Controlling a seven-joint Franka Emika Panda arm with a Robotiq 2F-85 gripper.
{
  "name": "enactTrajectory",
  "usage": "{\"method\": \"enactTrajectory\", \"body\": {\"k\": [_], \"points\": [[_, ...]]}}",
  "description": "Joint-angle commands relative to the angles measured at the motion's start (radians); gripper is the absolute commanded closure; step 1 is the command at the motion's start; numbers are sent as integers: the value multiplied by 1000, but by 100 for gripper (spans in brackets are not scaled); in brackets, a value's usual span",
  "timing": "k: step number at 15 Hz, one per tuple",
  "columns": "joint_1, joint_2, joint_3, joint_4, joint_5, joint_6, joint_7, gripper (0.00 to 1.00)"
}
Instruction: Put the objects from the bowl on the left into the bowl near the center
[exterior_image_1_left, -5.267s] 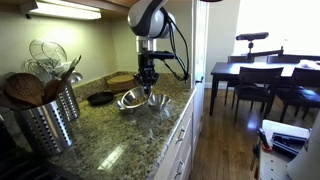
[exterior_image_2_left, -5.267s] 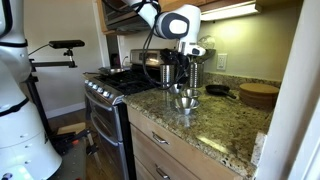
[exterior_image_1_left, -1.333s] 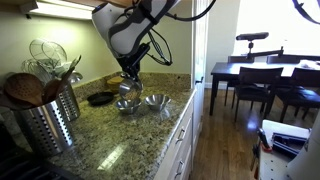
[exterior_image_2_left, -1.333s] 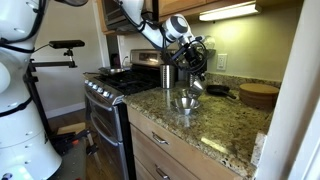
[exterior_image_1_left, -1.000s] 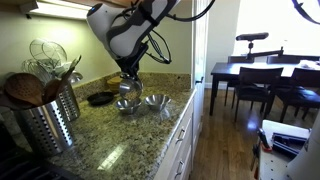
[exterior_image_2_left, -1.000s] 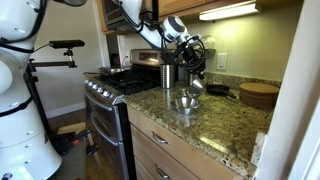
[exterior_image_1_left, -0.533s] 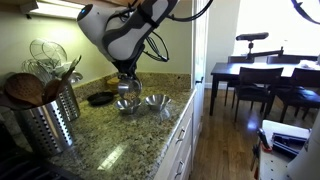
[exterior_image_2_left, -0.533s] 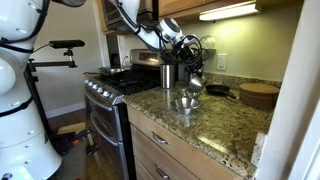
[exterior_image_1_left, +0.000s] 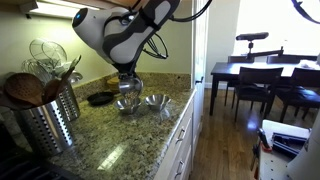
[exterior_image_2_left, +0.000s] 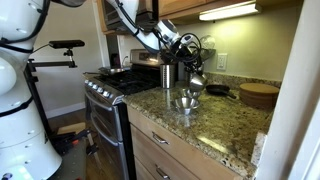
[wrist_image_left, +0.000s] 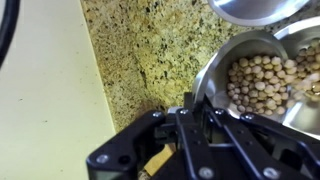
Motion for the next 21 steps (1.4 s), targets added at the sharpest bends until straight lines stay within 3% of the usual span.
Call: {"method": "enactTrajectory", "body": {"k": [1, 21], "points": [[10, -24, 9, -28, -69, -44, 48, 92], [24, -23, 87, -61, -235, -133, 106, 92]]}}
